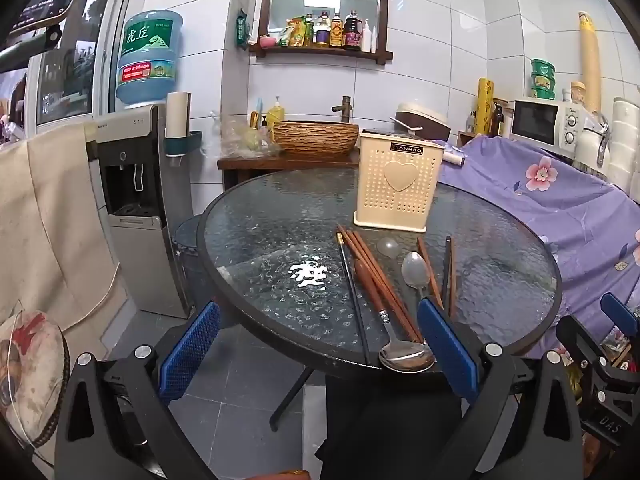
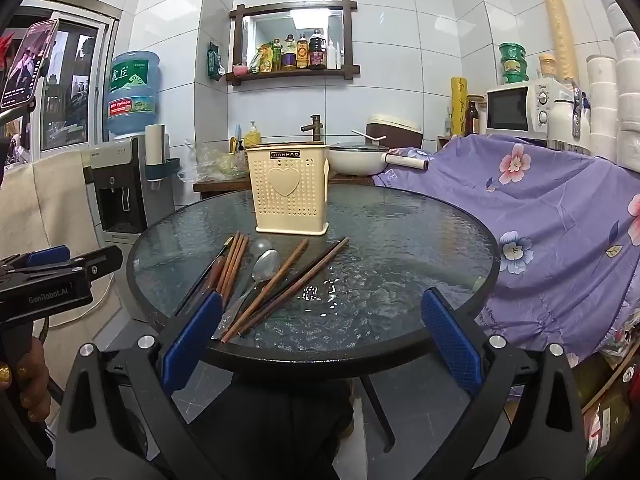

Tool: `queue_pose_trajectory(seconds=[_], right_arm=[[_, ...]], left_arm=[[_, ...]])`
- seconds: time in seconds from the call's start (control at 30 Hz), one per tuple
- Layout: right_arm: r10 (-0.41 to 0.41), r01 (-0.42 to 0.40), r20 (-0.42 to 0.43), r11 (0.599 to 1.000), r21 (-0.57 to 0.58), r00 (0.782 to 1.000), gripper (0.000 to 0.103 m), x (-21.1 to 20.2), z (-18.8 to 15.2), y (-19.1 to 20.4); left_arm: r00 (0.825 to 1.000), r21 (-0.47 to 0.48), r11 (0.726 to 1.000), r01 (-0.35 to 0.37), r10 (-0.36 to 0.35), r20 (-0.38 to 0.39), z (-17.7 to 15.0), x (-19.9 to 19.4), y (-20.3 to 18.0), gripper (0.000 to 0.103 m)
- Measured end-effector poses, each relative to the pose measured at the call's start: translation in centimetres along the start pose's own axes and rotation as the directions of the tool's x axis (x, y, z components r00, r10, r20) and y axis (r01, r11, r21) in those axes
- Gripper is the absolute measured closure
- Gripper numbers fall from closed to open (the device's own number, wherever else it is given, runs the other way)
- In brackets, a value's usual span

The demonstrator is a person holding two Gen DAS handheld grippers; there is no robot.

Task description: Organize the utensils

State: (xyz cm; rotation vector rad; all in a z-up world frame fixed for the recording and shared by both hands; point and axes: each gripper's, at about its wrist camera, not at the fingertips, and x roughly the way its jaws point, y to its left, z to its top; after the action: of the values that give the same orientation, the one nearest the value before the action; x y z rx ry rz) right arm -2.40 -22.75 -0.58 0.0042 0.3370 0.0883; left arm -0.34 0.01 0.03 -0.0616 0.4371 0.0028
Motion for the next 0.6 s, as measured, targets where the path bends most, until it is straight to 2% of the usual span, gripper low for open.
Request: queue_pose_trajectory(seconds=[0.03, 0.6], right_arm=[[0.001, -0.001, 0.003, 1.0, 0.0, 1.0, 0.005, -0.02, 0.0, -0.01], [-0.002, 0.002, 0.005, 1.0, 0.006, 1.0, 0.005, -0.05, 0.08, -0.03]], left_arm=[[1.0, -0.002, 1.0, -0.015, 0.015, -0.026, 0.07, 0.33, 0.03, 0.006], [0.999, 0.019, 0.999, -0.03, 0.03, -0.011, 0.24, 0.2, -0.28, 0.006]])
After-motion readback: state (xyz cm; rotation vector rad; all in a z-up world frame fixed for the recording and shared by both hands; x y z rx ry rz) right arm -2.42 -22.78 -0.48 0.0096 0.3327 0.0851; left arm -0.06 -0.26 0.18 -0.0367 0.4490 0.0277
